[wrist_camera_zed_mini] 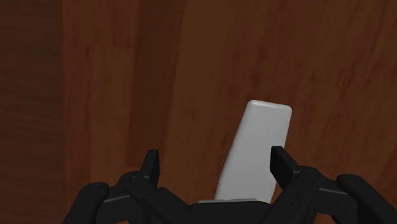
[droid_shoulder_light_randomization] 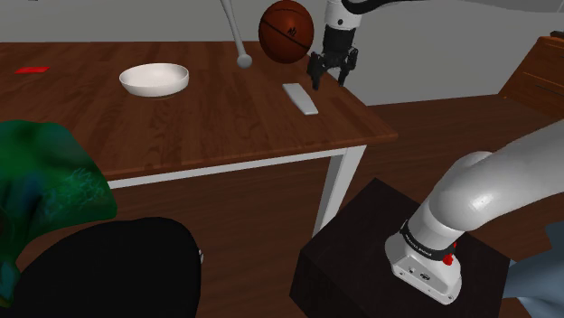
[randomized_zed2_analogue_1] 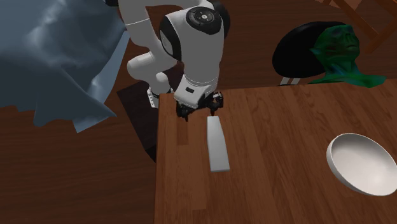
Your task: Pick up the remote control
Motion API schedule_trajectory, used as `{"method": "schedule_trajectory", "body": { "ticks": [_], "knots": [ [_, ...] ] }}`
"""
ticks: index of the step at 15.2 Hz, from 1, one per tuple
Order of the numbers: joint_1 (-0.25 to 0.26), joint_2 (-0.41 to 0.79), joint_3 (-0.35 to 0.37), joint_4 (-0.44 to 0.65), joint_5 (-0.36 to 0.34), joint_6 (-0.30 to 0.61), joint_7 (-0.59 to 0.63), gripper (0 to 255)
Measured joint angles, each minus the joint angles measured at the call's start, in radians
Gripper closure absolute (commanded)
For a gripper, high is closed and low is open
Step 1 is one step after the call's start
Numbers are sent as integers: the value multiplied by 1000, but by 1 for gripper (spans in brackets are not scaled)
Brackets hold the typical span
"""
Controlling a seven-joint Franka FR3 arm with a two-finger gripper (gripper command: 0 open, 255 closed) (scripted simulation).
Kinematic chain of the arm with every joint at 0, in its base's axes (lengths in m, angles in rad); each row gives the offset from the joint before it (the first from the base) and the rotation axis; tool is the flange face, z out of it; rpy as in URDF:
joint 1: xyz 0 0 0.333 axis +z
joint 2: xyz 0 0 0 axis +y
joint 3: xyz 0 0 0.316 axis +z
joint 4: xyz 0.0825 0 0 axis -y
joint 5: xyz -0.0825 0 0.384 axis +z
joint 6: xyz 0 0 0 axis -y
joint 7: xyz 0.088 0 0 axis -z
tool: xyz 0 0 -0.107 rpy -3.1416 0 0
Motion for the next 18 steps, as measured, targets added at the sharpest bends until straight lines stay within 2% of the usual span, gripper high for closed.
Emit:
{"method": "schedule_trajectory", "body": {
  "ticks": [7, 14, 15, 18],
  "knots": [
    [-19, 264, 31, 193, 36, 46, 188, 0],
    [-18, 281, 33, 117, 39, 138, 203, 0],
    [-18, 283, 33, 113, 39, 144, 203, 255],
    [-18, 283, 33, 110, 39, 149, 203, 255]
  ]
}}
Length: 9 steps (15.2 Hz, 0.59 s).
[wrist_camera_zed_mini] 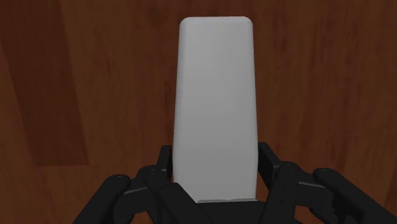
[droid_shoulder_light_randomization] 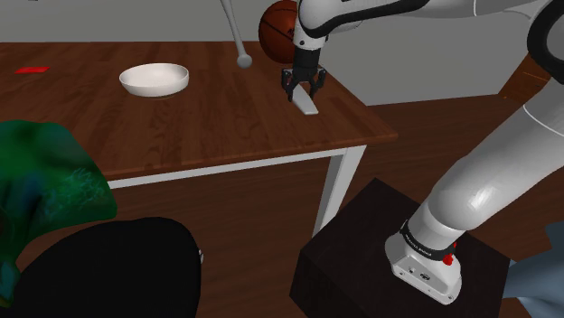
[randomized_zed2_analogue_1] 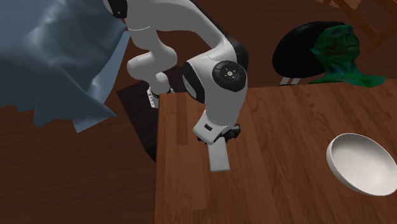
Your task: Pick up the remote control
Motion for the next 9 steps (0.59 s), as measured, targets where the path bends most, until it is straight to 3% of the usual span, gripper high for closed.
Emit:
{"method": "schedule_trajectory", "body": {
  "ticks": [9],
  "knots": [
    [-1, 1, -1, 17, 0, -16, -1, 255]
  ]
}}
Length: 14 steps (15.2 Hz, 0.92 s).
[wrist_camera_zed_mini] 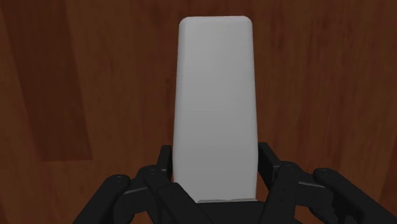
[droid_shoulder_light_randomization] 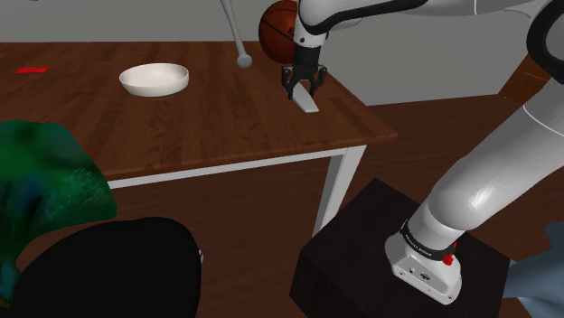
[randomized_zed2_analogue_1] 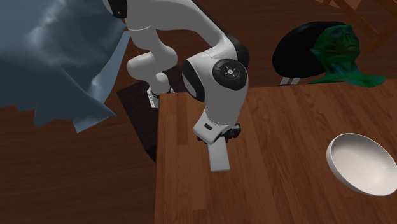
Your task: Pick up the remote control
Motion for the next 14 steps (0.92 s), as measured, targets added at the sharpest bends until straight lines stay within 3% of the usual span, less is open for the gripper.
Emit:
{"method": "schedule_trajectory", "body": {
  "ticks": [14],
  "knots": [
    [-1, 3, -1, 182, -1, -179, 2, 255]
  ]
}}
